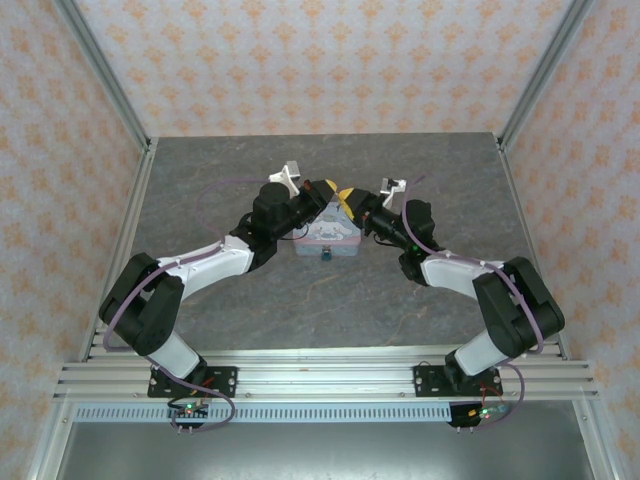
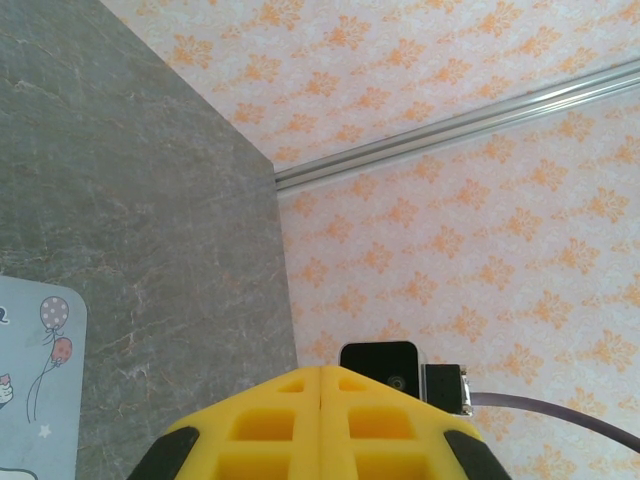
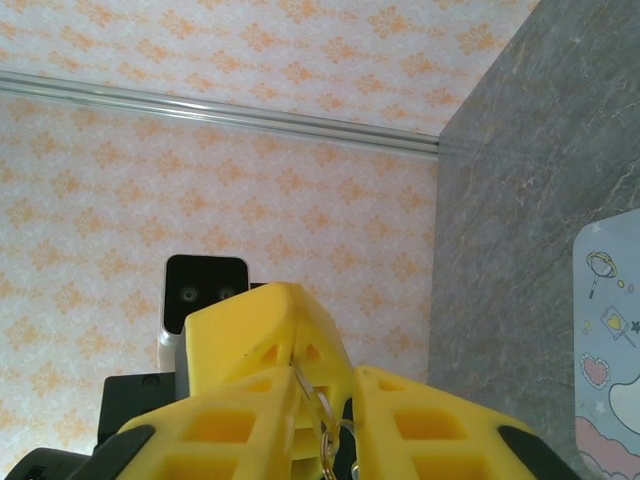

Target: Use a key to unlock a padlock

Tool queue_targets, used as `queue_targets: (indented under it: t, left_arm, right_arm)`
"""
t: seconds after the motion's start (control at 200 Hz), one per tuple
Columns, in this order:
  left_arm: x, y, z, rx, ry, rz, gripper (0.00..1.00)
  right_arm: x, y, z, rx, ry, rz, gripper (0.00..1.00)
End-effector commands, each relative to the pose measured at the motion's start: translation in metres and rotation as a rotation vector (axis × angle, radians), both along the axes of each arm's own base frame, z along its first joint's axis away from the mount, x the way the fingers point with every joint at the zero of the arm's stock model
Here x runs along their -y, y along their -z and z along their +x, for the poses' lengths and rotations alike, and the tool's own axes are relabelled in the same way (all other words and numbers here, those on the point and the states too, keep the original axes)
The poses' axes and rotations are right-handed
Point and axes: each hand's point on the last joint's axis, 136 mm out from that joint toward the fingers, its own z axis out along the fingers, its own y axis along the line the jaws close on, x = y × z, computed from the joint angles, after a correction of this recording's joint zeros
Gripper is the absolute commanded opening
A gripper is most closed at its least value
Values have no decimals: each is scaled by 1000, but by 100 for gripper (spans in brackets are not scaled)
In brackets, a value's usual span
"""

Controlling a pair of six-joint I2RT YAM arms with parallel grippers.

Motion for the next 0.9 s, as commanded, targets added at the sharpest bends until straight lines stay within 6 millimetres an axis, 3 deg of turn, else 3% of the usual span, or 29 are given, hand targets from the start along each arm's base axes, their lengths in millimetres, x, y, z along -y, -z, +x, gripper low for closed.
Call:
queue_targets:
  t: [0.0, 0.44, 0.736, 0.826, 0.896]
  left_arm:
    - [-2, -15, -1, 42, -19, -28, 0]
    - [-4, -10, -3, 32, -25, -24, 0]
    - [-4, -9, -4, 20, -28, -15, 0]
    - [-10, -11, -7, 15, -39, 7, 23]
    - [-17, -11, -12, 10, -51, 45, 52]
  right_arm:
    - [-4, -7, -4, 43, -18, 17, 19]
    - [-5, -10, -2, 45, -20, 27, 0]
    - [-4, -5, -2, 34, -14, 15, 0]
    - [-1, 5, -3, 5, -1, -21, 0]
    - [3, 14, -4, -19, 12, -56, 0]
